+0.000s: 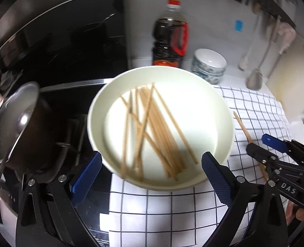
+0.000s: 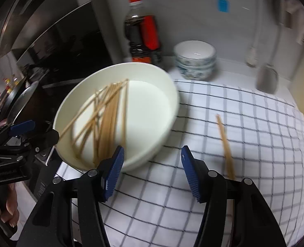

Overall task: Organize utensils
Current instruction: 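Withdraw both open tools from the bowl toward the last chopsticks on the cloth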

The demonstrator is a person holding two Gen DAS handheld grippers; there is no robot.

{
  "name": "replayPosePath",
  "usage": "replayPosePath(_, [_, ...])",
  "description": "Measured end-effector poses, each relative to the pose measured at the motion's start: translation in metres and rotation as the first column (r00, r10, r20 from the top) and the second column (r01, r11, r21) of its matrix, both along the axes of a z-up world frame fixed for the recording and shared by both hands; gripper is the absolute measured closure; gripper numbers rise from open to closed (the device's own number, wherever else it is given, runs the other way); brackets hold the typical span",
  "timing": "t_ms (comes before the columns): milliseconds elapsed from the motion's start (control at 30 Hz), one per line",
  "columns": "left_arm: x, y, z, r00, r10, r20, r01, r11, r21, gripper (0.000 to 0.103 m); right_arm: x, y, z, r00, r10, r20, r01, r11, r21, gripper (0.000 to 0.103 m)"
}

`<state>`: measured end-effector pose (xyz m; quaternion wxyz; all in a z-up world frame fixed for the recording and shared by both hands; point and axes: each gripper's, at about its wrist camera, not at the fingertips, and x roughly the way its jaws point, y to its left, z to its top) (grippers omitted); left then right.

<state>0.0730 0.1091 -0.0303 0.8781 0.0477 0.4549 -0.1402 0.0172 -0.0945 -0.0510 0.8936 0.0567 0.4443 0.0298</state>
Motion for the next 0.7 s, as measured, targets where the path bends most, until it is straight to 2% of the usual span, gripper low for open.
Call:
replayPosePath(300, [-0.021,-0.051,-0.005,0.993,-0.113,-0.013,0.113,0.993,-0.018,0.007,-0.045,-0.056,-0.01,0.986,-0.162,-0.027,0.162,0.987,-0.014,0.047])
replayPosePath(433, [-0.034,-0.076,-0.006,0.991,-0.13,-0.013,0.13,0.991,-0.023,0.007,-0.06,-0.089,-0.012,0.979,-0.203,-0.028,0.203,0.979,-0.029,0.047])
replayPosePath(567, [-0.049,-0.104,-0.012,0.994,-0.109,-0.021,0.108,0.994,-0.031,0.007,-0.072,-0.119,-0.02,0.983,-0.182,-0.027,0.18,0.982,-0.055,0.047])
replayPosePath(700, [-0.062,-0.13,-0.019,0.999,-0.033,-0.027,0.033,0.999,-0.011,0.007,-0.074,-0.146,-0.038,0.992,-0.115,-0.046,0.113,0.992,-0.061,0.047])
